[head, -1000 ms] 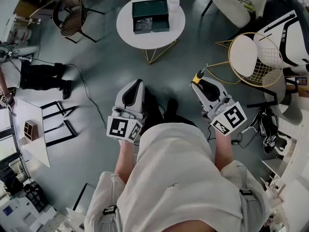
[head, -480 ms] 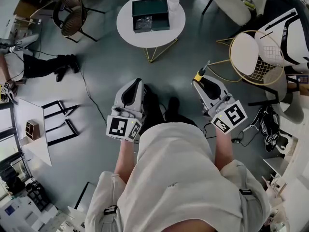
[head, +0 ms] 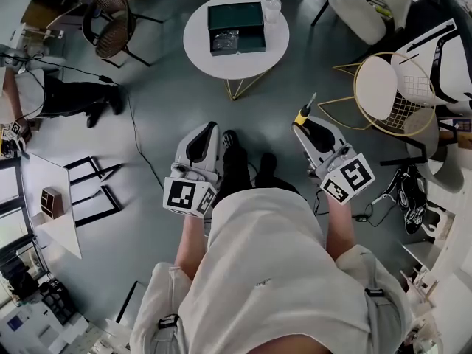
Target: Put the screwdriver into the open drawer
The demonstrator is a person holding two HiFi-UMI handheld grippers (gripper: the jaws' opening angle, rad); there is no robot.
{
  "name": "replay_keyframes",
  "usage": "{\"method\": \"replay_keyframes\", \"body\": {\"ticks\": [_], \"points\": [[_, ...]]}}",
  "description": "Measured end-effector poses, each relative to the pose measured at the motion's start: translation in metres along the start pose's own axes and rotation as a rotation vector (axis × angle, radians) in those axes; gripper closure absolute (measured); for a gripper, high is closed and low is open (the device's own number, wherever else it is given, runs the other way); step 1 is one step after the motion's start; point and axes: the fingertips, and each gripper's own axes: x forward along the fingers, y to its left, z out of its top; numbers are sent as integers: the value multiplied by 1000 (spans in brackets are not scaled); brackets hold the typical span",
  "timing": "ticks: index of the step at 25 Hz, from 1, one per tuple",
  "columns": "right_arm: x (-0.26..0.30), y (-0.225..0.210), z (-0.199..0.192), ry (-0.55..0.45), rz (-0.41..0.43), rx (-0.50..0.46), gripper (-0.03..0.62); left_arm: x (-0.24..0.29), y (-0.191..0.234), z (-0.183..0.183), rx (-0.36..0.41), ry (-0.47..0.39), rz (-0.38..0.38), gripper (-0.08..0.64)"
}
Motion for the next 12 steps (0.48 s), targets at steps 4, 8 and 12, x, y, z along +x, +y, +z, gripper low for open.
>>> {"method": "replay_keyframes", "body": {"ticks": [4, 8, 12], "points": [[20, -3, 10, 2, -14, -10, 514, 9, 19, 12, -1, -17, -16, 543], [44, -5, 21, -10, -24, -9, 514, 21, 43, 18, 0, -23, -32, 544], [72, -7, 33, -13, -37, -27, 514, 34, 71, 26, -6, -30, -48, 543]]}}
